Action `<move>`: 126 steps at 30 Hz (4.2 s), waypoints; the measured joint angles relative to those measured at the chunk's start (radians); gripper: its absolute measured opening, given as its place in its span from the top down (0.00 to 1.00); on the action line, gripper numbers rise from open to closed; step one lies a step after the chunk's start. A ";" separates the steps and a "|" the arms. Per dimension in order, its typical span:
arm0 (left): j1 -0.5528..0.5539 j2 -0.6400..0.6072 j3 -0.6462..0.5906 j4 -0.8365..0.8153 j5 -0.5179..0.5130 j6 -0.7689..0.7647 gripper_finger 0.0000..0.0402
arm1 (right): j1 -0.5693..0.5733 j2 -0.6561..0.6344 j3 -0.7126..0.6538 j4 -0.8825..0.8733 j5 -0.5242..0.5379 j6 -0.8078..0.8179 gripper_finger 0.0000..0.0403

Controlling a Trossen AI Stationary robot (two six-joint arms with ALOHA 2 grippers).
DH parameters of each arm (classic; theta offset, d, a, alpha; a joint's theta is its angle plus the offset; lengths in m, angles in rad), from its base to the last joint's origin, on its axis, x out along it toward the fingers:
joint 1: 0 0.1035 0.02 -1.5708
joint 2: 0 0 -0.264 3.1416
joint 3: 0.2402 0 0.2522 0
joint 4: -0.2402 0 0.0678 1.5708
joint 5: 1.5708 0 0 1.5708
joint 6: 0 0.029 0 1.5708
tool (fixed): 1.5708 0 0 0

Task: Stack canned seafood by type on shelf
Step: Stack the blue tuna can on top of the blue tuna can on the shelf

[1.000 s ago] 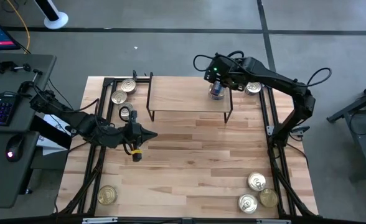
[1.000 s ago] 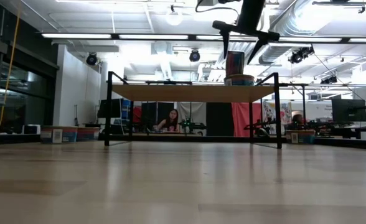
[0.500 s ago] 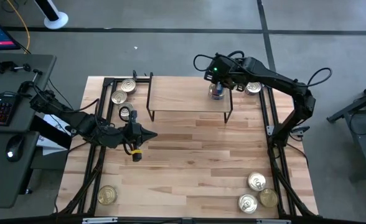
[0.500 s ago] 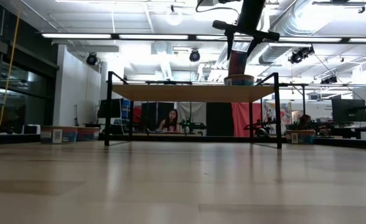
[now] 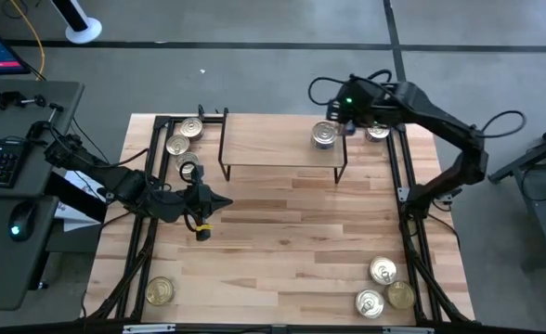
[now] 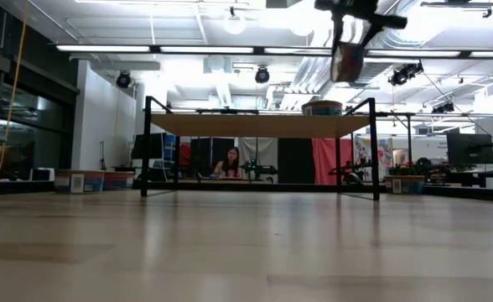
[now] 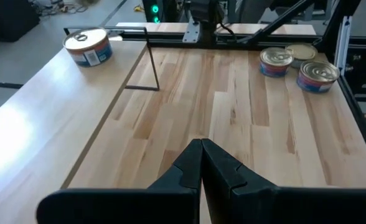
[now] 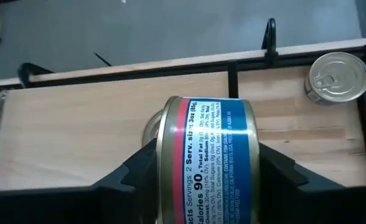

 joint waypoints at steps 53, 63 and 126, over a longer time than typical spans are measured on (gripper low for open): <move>0.000 0.000 0.000 0.090 -0.052 -0.208 1.00 | -0.148 -0.355 -0.877 1.058 -0.305 0.211 0.41; 0.000 0.000 0.000 0.084 -0.037 -0.173 1.00 | -0.147 -0.355 -0.877 1.067 -0.301 0.230 0.40; 0.000 0.000 0.000 0.055 -0.036 -0.157 1.00 | -0.132 -0.275 -0.775 0.943 -0.210 0.137 0.21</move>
